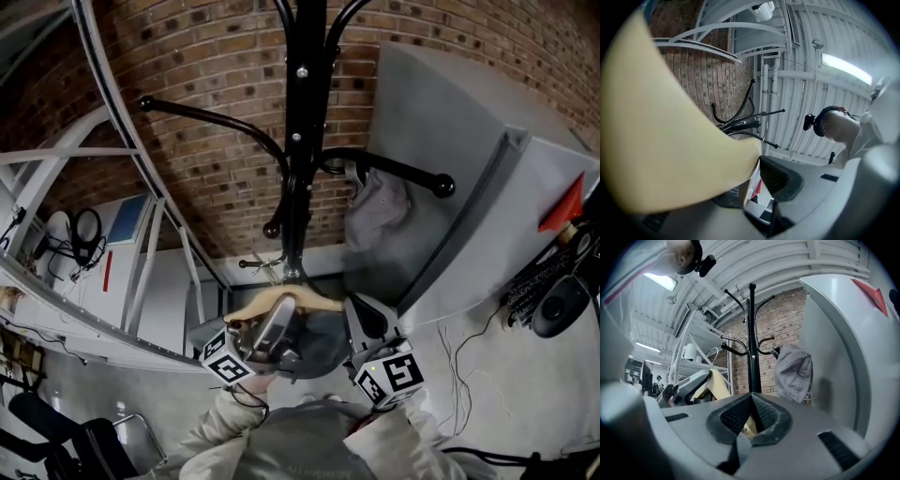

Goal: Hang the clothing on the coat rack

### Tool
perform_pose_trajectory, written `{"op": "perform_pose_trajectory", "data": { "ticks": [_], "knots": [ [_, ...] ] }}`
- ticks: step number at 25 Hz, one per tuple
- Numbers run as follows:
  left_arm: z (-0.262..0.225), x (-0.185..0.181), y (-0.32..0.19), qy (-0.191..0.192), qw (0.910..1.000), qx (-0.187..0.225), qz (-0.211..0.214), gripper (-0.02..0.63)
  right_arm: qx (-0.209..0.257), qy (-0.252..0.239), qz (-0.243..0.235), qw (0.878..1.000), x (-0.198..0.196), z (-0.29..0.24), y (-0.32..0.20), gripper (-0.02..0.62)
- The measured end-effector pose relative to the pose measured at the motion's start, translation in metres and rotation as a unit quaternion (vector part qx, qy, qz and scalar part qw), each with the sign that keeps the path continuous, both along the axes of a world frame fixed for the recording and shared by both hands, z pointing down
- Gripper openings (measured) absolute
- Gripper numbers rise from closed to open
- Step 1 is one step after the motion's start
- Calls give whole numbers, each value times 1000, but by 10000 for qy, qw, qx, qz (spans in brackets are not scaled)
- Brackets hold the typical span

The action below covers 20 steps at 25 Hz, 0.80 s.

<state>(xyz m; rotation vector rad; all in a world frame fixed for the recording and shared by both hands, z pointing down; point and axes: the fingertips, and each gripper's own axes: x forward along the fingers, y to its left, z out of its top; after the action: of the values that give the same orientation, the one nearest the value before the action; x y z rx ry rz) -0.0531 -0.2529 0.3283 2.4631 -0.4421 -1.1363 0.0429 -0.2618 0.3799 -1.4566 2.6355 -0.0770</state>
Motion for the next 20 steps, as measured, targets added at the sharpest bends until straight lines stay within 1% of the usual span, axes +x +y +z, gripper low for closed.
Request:
{"op": "perform_pose_trajectory", "data": {
  "ticks": [8,20],
  "knots": [
    [-13,2,-10,-5,9998,140,-106,104,151,23,-92,9998,2,-13,-10,25],
    [-34,5,-24,25,9990,418,-145,104,473,14,-135,9988,7,-37,-26,25]
  ]
}}
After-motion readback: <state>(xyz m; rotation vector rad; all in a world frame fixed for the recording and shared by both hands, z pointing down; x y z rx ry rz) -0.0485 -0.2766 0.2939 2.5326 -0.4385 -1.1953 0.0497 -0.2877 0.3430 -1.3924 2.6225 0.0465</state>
